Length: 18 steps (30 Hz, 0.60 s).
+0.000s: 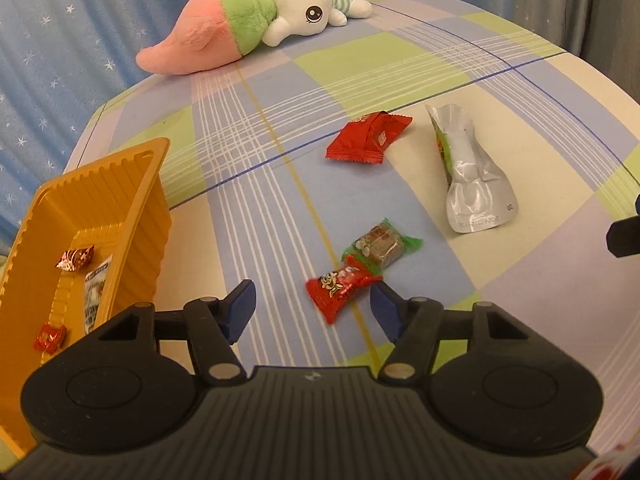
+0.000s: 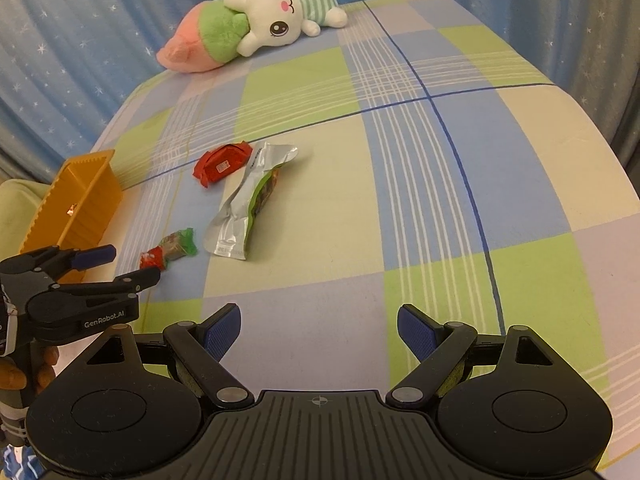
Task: Organize snacks
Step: 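Withdraw both open tools from the tray toward the remaining snacks, then lower the left tool onto the red candy and close on it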
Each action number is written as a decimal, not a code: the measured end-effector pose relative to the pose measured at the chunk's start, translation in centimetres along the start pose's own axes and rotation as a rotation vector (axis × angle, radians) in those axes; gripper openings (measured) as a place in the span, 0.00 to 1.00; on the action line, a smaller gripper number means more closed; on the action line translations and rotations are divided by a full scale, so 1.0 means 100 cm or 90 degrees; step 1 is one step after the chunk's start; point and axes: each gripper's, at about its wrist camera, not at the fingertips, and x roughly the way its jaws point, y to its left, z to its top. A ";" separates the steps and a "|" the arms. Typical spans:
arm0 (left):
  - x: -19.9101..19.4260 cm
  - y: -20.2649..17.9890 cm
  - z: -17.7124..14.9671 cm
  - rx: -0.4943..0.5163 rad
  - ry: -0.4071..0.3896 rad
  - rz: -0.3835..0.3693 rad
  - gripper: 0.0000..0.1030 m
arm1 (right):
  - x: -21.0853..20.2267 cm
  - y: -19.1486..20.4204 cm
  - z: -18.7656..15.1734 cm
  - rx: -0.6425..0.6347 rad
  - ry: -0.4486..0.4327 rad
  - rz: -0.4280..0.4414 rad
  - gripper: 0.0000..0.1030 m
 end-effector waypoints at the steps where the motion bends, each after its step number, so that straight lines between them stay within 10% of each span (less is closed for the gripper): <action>1: 0.002 0.001 0.001 0.001 0.000 0.000 0.60 | 0.001 0.000 0.000 0.001 0.001 -0.001 0.83; 18: 0.013 -0.005 0.012 0.054 -0.027 -0.021 0.38 | 0.010 -0.001 0.007 0.008 0.010 -0.012 0.83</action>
